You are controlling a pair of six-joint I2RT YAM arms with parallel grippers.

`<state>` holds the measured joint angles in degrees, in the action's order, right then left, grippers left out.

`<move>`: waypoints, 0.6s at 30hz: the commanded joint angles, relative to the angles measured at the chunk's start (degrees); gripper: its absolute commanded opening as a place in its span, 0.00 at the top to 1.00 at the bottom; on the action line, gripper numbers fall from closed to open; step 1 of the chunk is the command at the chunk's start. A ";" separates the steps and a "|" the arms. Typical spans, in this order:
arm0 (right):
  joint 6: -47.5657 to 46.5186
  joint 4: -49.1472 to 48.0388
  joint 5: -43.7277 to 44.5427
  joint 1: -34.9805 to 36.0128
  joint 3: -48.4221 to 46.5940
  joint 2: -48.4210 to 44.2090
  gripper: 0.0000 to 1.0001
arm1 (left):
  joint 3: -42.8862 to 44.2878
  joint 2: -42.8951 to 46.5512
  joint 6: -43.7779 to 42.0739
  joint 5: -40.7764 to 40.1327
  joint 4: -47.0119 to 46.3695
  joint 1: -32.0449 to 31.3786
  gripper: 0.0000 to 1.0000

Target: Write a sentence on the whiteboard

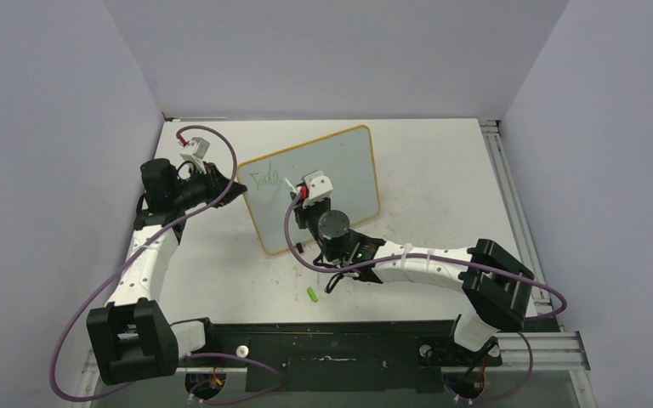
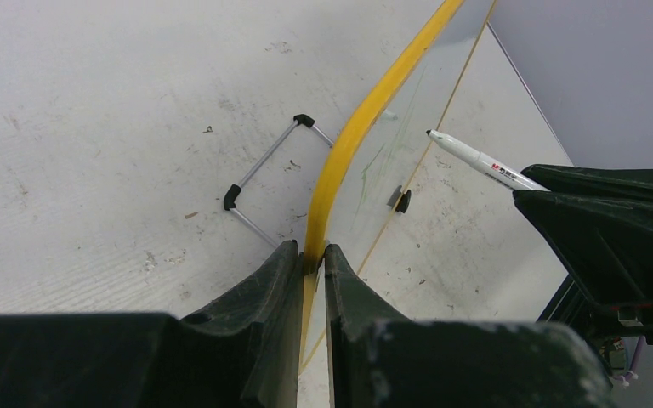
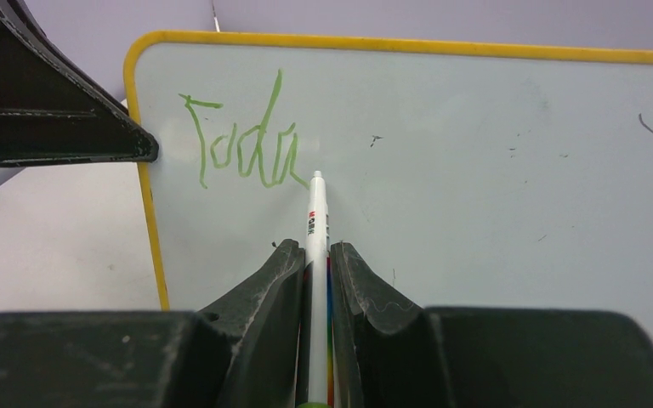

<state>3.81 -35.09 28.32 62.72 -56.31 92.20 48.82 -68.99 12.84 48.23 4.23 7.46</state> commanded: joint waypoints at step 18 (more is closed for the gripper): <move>-1.08 -3.51 -2.86 -1.92 -6.34 2.31 0.95 | 1.63 1.00 -0.62 -0.07 1.04 -0.12 1.00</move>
<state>2.98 -36.49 26.57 61.47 -60.20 93.36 48.82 -68.97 12.84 48.25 4.25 7.46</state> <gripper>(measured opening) 0.158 0.116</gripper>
